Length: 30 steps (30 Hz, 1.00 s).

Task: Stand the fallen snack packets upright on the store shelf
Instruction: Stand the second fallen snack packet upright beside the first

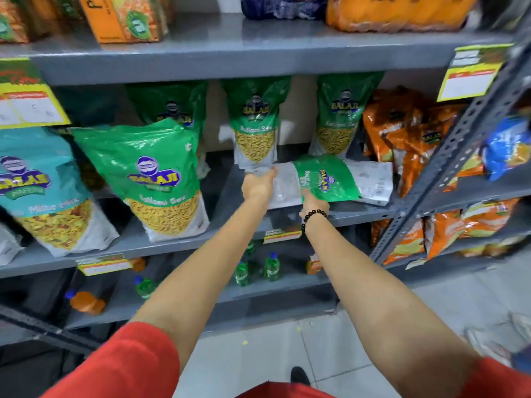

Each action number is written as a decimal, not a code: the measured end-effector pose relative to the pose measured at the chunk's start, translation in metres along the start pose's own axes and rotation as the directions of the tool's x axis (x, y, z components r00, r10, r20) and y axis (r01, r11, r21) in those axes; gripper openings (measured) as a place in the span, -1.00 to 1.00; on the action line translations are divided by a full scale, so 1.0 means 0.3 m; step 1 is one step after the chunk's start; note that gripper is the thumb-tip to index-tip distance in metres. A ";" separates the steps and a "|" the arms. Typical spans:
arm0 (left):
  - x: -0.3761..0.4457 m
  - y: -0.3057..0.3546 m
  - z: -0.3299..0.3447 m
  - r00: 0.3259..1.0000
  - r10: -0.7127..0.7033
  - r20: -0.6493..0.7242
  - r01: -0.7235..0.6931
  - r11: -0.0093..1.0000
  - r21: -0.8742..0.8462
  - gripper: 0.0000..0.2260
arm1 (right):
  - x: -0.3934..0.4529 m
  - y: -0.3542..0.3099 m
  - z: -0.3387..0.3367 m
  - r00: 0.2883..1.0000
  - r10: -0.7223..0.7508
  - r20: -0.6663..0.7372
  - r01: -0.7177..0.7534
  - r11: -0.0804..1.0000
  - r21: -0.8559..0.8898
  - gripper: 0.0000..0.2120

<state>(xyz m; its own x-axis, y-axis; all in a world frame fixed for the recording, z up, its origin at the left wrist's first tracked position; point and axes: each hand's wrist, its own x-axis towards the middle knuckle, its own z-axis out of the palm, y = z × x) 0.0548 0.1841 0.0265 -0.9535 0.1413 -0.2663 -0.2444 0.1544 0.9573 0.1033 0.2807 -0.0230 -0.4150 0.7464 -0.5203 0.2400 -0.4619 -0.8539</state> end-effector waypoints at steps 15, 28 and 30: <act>0.272 0.032 0.165 0.975 0.186 0.124 -0.217 0.645 0.733 -0.49 | 0.215 -0.141 -0.053 0.950 0.078 0.301 -0.184 0.922 0.340 -0.42; 0.279 0.015 -0.021 0.955 -0.125 -0.268 0.052 0.963 -0.263 -0.41 | 0.143 -0.360 0.088 0.619 -0.377 0.689 0.497 0.868 0.029 -0.65; 0.263 0.001 -0.044 0.946 -0.146 -0.288 0.046 0.944 -0.327 -0.41 | 0.132 -0.354 0.106 0.624 -0.395 0.674 0.574 0.817 -0.052 -0.62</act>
<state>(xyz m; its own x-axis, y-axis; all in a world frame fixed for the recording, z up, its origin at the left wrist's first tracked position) -0.0228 0.1825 0.0073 -0.9175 -0.1704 -0.3595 -0.3325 -0.1674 0.9281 0.0336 0.3440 0.0474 -0.9453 0.3254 0.0215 0.0036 0.0763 -0.9971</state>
